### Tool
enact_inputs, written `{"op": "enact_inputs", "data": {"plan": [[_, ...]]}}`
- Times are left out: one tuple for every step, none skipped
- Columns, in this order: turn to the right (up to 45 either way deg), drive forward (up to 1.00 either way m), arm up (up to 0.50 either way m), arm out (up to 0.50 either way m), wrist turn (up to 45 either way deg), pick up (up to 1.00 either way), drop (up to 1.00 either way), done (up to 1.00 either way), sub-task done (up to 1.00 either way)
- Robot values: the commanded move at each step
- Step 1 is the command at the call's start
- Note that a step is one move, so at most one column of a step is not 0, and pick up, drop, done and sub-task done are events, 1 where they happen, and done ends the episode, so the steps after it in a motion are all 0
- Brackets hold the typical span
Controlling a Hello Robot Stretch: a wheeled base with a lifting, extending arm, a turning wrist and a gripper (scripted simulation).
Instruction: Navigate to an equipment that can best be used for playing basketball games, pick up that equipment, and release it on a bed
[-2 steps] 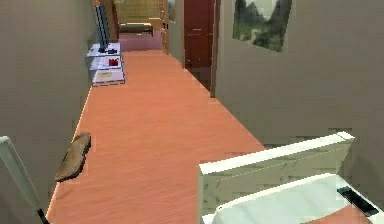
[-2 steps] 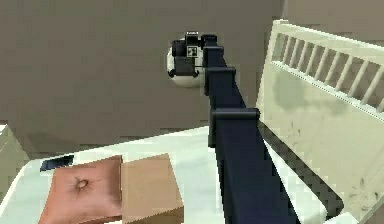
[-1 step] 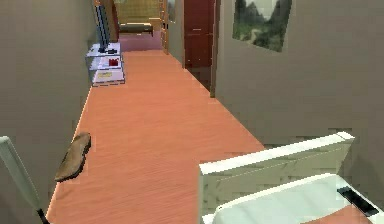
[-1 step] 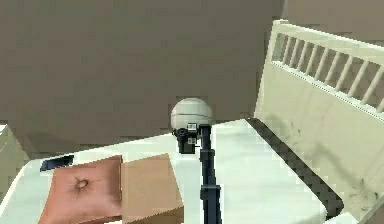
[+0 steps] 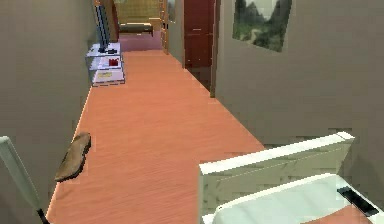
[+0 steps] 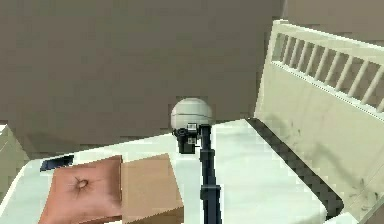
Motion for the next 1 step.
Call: {"op": "enact_inputs", "data": {"plan": [[0.0,0.00,0.00,0.00,0.0,0.00,1.00,0.00,0.00]]}}
